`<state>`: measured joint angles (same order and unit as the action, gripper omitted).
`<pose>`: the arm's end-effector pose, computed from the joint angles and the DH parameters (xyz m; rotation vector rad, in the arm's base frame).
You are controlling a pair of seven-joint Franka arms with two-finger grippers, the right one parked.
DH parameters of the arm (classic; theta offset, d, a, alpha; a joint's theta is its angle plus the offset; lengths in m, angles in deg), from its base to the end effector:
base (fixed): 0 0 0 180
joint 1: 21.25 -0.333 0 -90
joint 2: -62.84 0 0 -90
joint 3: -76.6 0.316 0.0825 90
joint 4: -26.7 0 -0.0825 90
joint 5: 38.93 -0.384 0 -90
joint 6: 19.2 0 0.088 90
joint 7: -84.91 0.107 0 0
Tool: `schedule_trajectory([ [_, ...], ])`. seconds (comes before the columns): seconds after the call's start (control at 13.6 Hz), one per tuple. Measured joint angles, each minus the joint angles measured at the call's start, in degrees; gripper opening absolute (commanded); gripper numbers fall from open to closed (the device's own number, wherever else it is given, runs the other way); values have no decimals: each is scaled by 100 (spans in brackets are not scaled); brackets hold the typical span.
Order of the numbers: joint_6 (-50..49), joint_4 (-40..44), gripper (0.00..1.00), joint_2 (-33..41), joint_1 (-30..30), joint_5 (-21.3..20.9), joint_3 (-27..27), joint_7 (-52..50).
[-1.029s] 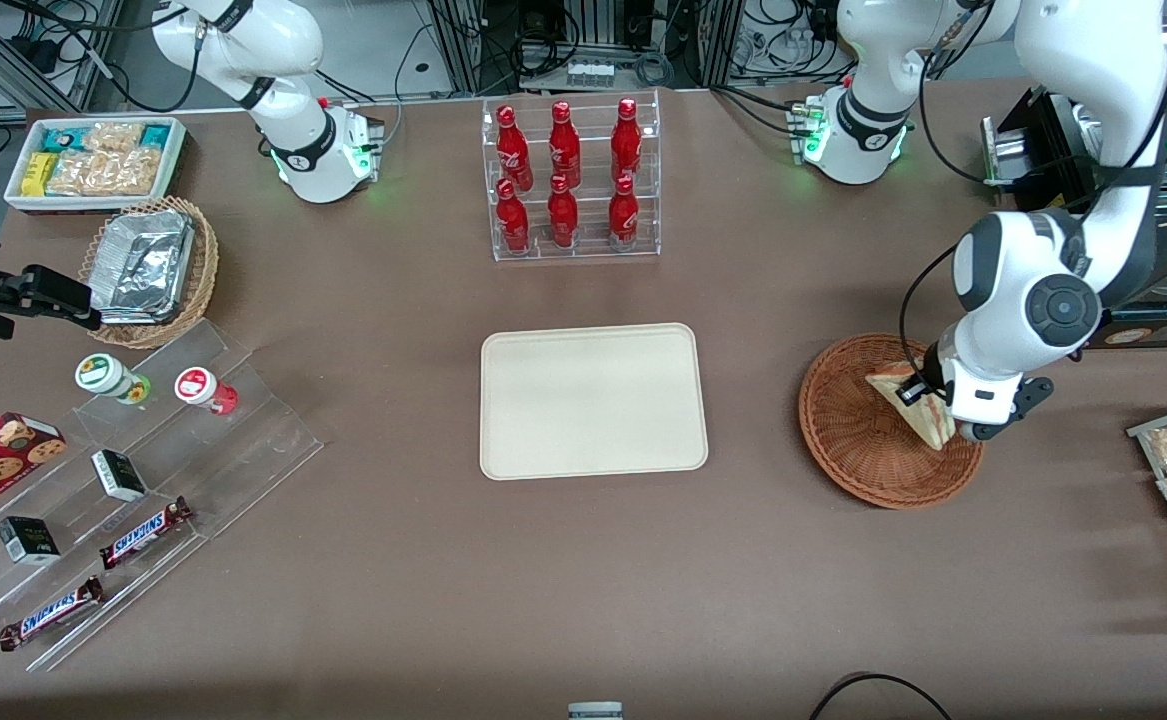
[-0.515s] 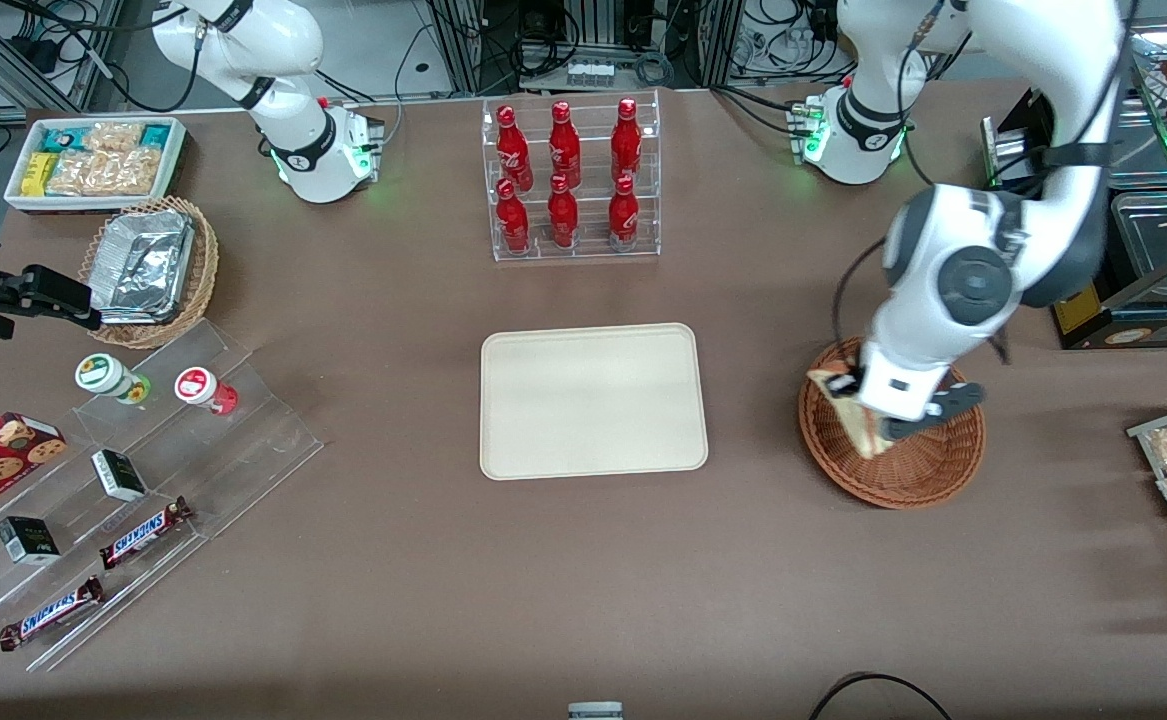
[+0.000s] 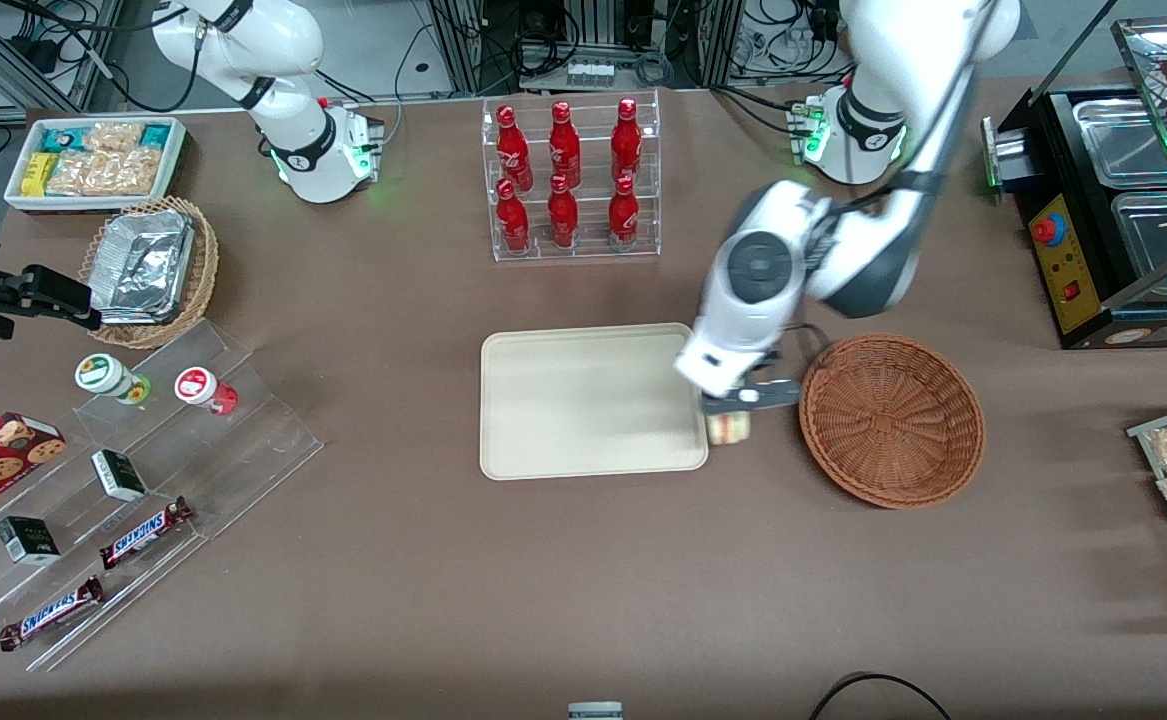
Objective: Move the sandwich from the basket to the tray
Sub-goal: 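Lift the sandwich and carry it with the left gripper over the cream tray, then lower the sandwich onto the tray center with the left gripper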
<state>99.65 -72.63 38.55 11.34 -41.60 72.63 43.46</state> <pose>0.5254 -0.3818 0.3298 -3.0784 -0.1018 0.0874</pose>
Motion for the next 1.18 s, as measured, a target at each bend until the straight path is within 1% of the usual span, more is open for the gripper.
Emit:
schedule_trajectory([
  [0.22, 21, 747, 0, -684, 339, 75, -88, -6],
  [0.51, 21, 1648, 0, -1478, 391, 105, -489, -6],
  [0.88, 2, 2151, 0, -2042, 503, 104, -591, -246],
  [1.18, -124, 2237, 0, -2169, 550, 103, -583, -357],
])
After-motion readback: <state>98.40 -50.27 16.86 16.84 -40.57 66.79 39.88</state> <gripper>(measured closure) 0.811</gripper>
